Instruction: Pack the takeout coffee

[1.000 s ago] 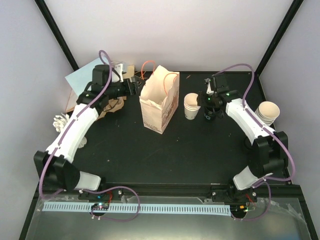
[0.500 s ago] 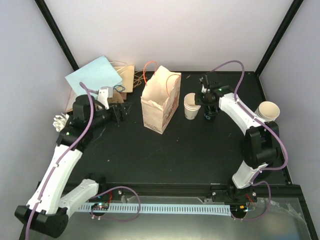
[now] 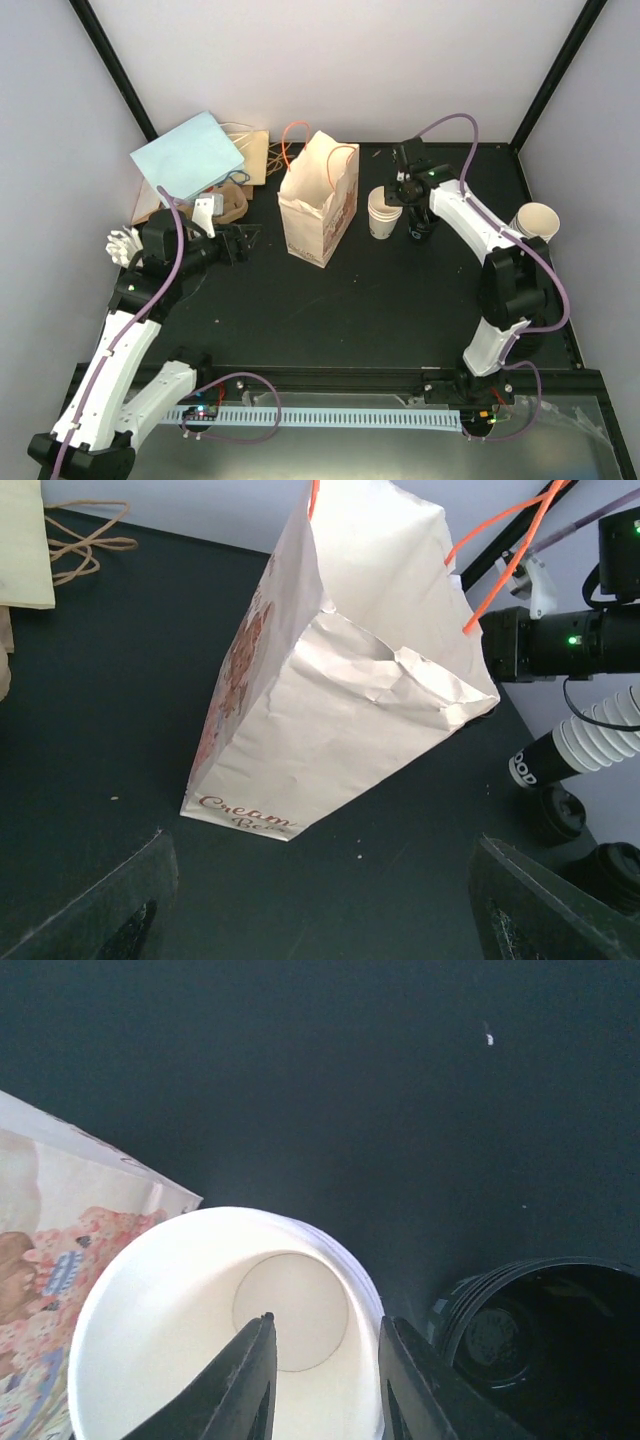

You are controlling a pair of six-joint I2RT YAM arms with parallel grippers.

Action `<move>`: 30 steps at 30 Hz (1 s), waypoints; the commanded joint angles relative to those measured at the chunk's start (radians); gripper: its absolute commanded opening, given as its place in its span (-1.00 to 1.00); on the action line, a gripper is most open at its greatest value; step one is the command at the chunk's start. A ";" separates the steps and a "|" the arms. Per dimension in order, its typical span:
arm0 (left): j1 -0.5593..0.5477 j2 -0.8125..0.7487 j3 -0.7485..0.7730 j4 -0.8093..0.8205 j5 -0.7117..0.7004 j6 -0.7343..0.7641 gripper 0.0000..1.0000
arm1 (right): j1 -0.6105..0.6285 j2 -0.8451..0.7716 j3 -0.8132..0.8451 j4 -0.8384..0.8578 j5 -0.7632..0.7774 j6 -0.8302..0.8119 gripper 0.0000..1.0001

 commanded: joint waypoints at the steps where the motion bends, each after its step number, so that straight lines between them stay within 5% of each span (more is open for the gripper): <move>1: 0.006 -0.016 0.003 -0.016 0.000 0.026 0.63 | 0.024 0.032 0.042 -0.048 0.118 -0.005 -0.39; 30: 0.005 -0.024 -0.010 -0.018 -0.003 0.023 0.64 | 0.035 0.018 0.029 -0.018 0.149 -0.014 -0.38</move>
